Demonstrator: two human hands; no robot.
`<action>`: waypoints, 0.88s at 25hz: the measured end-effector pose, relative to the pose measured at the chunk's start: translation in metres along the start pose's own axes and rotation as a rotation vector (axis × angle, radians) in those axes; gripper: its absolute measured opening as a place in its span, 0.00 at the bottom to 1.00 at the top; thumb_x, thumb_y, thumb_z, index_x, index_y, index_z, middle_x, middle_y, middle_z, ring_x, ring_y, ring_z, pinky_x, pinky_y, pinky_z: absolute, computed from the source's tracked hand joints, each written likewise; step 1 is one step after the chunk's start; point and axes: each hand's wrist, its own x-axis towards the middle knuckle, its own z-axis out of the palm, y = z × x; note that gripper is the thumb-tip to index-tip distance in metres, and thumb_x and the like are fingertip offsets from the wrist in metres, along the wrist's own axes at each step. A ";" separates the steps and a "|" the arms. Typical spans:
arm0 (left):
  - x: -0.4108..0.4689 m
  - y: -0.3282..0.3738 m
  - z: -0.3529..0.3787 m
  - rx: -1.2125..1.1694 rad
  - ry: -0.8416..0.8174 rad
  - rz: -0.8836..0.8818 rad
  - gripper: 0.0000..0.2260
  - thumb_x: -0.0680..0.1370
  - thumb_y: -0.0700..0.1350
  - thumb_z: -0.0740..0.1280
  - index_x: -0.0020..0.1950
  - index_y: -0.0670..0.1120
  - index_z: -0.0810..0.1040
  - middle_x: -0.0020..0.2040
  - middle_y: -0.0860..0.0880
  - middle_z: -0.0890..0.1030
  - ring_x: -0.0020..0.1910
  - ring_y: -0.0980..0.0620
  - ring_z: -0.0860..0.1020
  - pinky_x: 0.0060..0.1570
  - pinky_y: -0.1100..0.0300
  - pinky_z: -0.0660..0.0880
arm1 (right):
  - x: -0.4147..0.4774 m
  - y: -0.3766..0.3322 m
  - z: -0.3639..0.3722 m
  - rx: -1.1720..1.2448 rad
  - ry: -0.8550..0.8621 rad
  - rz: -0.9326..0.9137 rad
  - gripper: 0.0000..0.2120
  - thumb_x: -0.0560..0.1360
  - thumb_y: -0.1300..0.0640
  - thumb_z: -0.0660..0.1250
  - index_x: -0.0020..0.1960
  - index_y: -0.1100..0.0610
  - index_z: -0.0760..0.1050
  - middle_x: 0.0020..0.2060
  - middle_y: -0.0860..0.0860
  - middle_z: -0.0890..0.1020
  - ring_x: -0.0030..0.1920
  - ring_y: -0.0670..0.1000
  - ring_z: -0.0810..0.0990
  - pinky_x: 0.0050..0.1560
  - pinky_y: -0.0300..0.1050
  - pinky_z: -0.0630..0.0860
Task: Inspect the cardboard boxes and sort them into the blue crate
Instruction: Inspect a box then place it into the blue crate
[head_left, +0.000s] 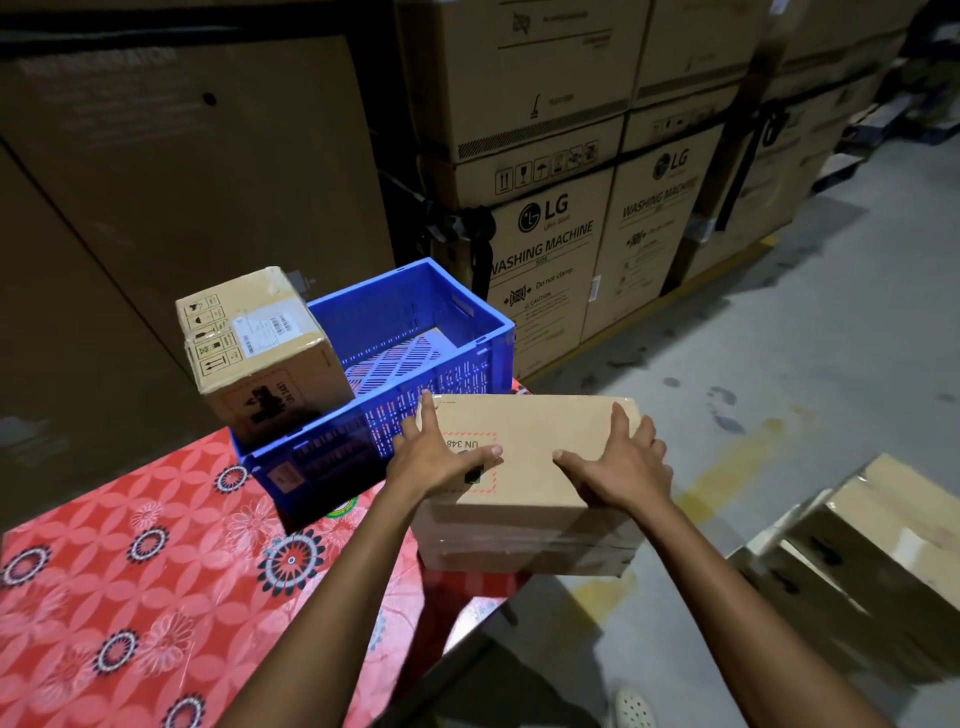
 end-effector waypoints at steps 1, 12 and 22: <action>-0.001 0.000 -0.001 0.018 -0.004 0.004 0.60 0.66 0.72 0.73 0.83 0.54 0.38 0.80 0.40 0.55 0.78 0.36 0.58 0.72 0.39 0.66 | 0.000 0.001 0.001 -0.027 -0.003 -0.009 0.54 0.69 0.27 0.69 0.83 0.49 0.47 0.81 0.60 0.52 0.77 0.65 0.59 0.72 0.60 0.64; 0.013 0.013 0.002 0.082 -0.058 -0.092 0.63 0.66 0.66 0.78 0.81 0.55 0.33 0.80 0.39 0.49 0.78 0.34 0.58 0.71 0.37 0.67 | 0.010 -0.002 0.000 -0.056 -0.062 0.033 0.59 0.67 0.27 0.72 0.83 0.47 0.42 0.81 0.60 0.47 0.78 0.64 0.56 0.72 0.61 0.64; 0.030 0.038 0.004 -0.043 0.125 -0.178 0.49 0.68 0.74 0.70 0.77 0.50 0.52 0.77 0.41 0.58 0.75 0.35 0.62 0.69 0.35 0.67 | 0.025 -0.021 -0.005 0.195 0.050 0.240 0.52 0.72 0.25 0.63 0.83 0.52 0.47 0.78 0.61 0.62 0.74 0.67 0.66 0.70 0.65 0.66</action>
